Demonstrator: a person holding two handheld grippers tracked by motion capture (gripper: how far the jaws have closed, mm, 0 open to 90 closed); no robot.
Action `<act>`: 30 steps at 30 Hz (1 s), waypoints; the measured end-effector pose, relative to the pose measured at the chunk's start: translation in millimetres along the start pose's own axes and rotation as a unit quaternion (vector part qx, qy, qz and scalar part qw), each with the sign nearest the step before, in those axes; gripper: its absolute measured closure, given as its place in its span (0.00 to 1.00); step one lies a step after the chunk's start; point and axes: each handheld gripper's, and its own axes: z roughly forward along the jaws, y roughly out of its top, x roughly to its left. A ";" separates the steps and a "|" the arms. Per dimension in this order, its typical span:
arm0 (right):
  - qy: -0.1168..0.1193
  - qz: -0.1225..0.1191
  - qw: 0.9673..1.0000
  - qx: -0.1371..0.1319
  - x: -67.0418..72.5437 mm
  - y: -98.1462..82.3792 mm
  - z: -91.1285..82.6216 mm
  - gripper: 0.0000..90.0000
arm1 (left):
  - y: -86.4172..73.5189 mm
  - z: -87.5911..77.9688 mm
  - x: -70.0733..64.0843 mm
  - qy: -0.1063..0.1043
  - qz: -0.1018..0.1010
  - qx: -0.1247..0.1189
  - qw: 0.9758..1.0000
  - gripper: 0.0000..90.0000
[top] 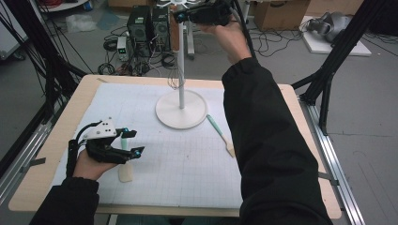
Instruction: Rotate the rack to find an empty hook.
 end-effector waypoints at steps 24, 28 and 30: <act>-0.045 0.017 0.999 -0.017 -21.1 -7.9 -34.7 1.00 | 0.5 -0.7 0.1 -0.001 0.001 0.000 1.000 0.37; -0.046 0.020 0.999 -0.014 -22.6 -8.5 -31.3 1.00 | -0.5 -1.3 1.2 0.000 -0.002 -0.002 1.000 0.37; -0.045 0.020 0.999 -0.016 -22.9 -8.8 -30.5 1.00 | -0.8 -1.0 1.7 -0.001 -0.001 0.000 1.000 0.37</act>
